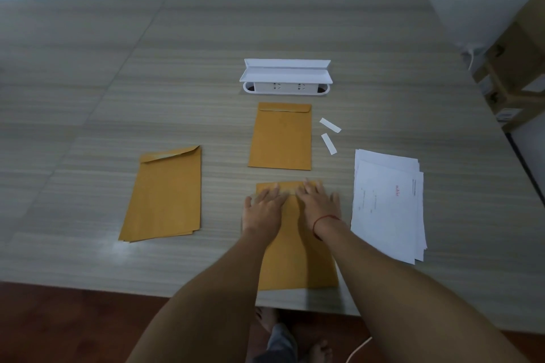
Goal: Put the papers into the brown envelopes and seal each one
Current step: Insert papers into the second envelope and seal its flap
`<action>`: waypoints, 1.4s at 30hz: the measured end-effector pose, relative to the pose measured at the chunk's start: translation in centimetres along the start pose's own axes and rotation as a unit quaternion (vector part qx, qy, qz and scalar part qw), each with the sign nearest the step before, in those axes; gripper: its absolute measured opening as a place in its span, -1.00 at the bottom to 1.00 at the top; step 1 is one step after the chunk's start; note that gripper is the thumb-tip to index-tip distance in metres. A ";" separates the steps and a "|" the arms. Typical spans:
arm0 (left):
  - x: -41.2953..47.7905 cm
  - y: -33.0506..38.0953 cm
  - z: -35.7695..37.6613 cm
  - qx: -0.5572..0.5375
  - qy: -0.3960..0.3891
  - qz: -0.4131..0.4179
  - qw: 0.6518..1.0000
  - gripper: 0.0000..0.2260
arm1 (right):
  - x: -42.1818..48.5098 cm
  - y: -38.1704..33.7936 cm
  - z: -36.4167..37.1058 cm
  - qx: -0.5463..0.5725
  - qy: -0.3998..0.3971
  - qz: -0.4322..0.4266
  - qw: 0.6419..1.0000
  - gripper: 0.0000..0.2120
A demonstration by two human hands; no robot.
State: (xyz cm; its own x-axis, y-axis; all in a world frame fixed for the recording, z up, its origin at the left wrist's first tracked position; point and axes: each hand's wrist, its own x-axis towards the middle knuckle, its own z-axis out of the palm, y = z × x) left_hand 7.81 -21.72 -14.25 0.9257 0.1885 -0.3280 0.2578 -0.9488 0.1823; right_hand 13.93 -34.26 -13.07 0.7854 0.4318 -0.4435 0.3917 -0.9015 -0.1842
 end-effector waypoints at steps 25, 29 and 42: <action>-0.8 -2.4 -2.2 -0.055 -0.060 -0.056 0.995 -0.57 | -1.9 -0.1 -0.7 0.087 0.011 0.105 0.991 -0.46; -1.9 -1.1 -2.0 -0.125 -0.008 -0.119 0.985 -0.65 | -2.4 0.2 -0.6 0.208 0.057 0.205 0.955 -0.70; -3.1 -0.7 -1.6 -0.396 -0.013 -0.336 0.855 -0.25 | -2.2 0.3 -0.4 0.391 -0.020 0.267 0.881 -0.89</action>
State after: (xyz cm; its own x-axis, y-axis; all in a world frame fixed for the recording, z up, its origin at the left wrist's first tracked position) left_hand 5.25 -21.27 -11.88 0.4914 0.6081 -0.6235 0.8446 -0.1583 0.5114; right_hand 12.52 -35.47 -11.81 0.7337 -0.0463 -0.6779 -0.4899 -0.7274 -0.4805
